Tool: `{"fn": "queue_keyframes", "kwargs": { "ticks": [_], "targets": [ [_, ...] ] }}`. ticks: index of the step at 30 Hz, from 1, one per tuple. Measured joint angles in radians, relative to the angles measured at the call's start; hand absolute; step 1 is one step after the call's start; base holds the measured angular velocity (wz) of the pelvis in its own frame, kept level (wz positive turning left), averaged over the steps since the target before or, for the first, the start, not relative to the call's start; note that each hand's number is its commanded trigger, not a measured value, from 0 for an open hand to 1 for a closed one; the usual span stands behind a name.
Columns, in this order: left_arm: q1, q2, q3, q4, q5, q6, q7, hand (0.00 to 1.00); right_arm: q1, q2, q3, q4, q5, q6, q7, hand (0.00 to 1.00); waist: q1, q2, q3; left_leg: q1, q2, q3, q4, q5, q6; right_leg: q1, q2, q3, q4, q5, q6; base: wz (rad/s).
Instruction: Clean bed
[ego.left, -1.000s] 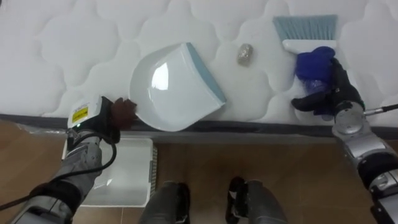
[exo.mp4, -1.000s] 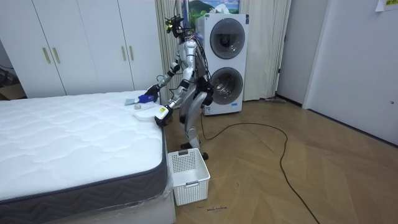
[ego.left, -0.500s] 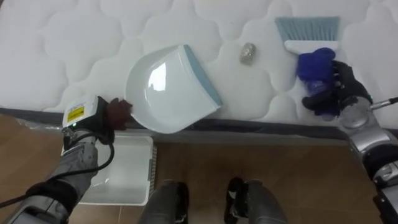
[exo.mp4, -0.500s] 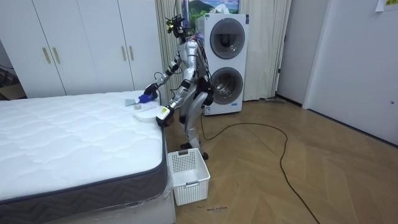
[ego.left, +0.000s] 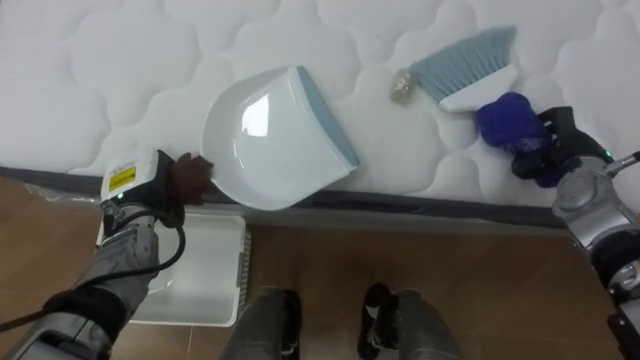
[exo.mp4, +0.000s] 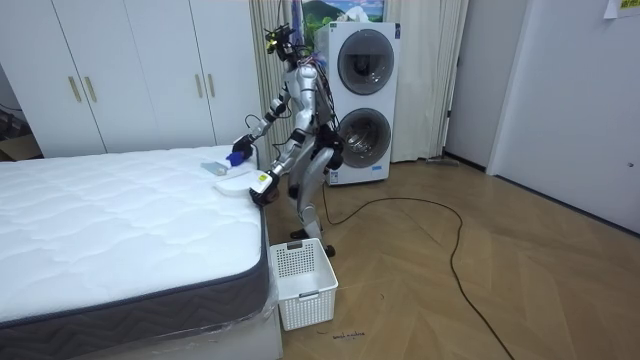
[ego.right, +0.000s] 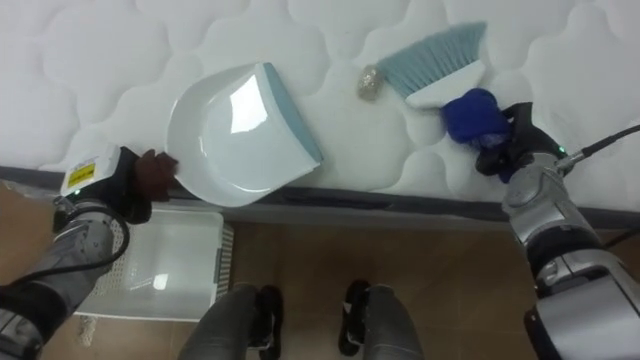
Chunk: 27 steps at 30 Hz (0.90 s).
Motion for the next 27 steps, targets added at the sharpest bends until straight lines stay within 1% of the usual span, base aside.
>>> {"fn": "queue_keyframes", "kwargs": {
  "ticks": [7,9,20,23,25,27],
  "targets": [
    [-0.009,0.0,0.0,0.0,0.0,0.011,0.0,1.0,-0.001,0.001,0.0,0.0,-0.005,0.003,0.0,1.0,-0.001,0.0,0.0,0.0,0.0,0.0,-0.001,0.0,0.0,0.0,0.0,0.0,-0.001,0.0,0.001,0.0],
    [-0.013,0.0,-0.005,0.0,-0.006,0.015,0.001,1.0,-0.001,0.003,0.001,0.001,-0.005,0.002,-0.001,1.0,-0.006,0.0,0.0001,0.0,0.0,0.0,-0.001,0.0,0.0,0.0,0.0,-0.003,-0.001,0.0,0.001,0.0],
    [-0.017,0.002,-0.017,0.0,-0.012,0.016,0.004,1.0,0.0,0.003,0.0,0.006,-0.005,0.0,-0.021,1.0,-0.009,0.001,0.0004,-0.003,-0.001,-0.003,-0.002,0.0,0.0,0.0,-0.002,-0.01,-0.004,0.0,0.001,0.0],
    [-0.018,0.002,-0.018,0.0,-0.01,0.016,0.001,1.0,-0.002,0.003,-0.002,0.023,-0.037,-0.011,-0.034,1.0,-0.009,0.001,0.0004,-0.003,-0.002,-0.003,-0.002,0.0,0.0,0.001,-0.002,-0.004,-0.003,0.0,0.001,0.0],
    [-0.018,0.002,-0.019,-0.005,-0.006,0.019,0.0,1.0,-0.002,0.003,-0.003,0.023,-0.064,-0.011,-0.043,1.0,-0.009,0.001,0.0004,-0.002,-0.002,-0.003,-0.002,0.0,0.0,0.001,-0.003,-0.005,-0.003,0.0,0.001,0.0],
    [-0.018,0.002,-0.023,-0.017,-0.001,0.034,-0.001,1.0,-0.003,0.003,-0.004,0.022,-0.141,-0.009,-0.07,1.0,-0.008,0.001,0.0004,-0.002,-0.003,-0.004,-0.002,0.0,0.0,0.001,-0.005,-0.011,-0.003,0.0,0.001,0.0]
  ]
}}
